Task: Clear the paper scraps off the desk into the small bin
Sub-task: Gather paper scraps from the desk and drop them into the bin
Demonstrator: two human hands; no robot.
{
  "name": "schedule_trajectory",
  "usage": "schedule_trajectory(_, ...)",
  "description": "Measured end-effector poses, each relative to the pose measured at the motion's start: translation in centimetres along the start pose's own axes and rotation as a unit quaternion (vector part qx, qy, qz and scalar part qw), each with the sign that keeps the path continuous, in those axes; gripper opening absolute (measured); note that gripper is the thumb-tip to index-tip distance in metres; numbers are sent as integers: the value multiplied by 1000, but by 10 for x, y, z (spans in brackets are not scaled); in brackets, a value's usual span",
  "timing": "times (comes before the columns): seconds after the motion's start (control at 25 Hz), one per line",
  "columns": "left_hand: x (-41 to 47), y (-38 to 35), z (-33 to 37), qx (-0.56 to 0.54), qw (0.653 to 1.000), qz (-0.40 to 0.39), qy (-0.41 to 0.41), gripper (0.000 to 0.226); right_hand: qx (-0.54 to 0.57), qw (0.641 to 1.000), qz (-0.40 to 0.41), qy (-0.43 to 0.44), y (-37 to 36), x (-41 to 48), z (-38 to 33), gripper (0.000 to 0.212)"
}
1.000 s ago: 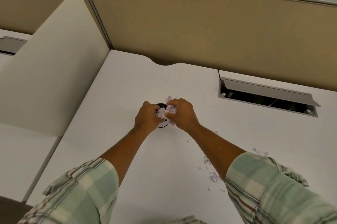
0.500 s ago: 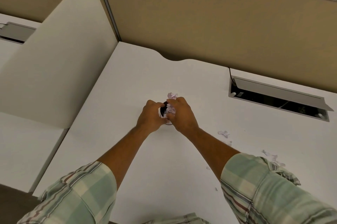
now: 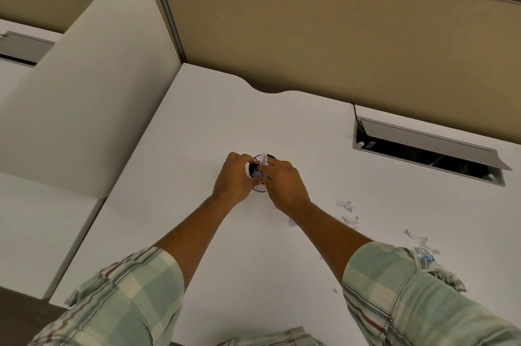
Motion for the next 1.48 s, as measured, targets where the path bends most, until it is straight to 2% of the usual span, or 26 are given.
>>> schedule_trajectory(0.08,1,0,-1,-2,1000,4,0,50,-93,996,10,-11,3,-2,3,29)
schedule_trajectory(0.24,2,-2,0,2,1000,1,10,58,-95,993,0,-64,3,-6,17,29)
schedule_trajectory(0.4,-1,-3,-3,-26,1000,4,16,57,0,993,64,-100,16,-9,33,16)
schedule_trajectory(0.52,-8,-4,-16,-115,992,18,49,53,116,972,151,-134,34,-19,58,9)
schedule_trajectory(0.6,-13,-6,-27,-182,978,36,91,46,134,965,163,-157,40,-24,76,10)
schedule_trajectory(0.68,-19,-10,-39,-215,966,54,130,36,144,962,138,-185,36,-28,91,10)
schedule_trajectory(0.8,-30,-22,-52,-191,963,60,177,30,175,949,116,-233,26,-35,108,11)
schedule_trajectory(0.96,-44,-52,-61,-122,969,6,216,31,154,944,48,-289,10,-49,128,12)
schedule_trajectory(1.28,-54,-90,-48,-80,978,-37,189,23,38,968,-110,-221,-25,-88,132,6)
schedule_trajectory(1.48,-55,-98,-38,-64,981,-56,172,22,61,969,-86,-222,-23,-87,131,2)
Point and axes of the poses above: each hand's wrist, its own x-axis towards the middle knuckle, its own y-axis out of the back of the hand, z = x × y, the point moved 8 cm from there along x, towards the middle knuckle, and after that the axes turned 3 degrees about x, right-handed, at the moved point
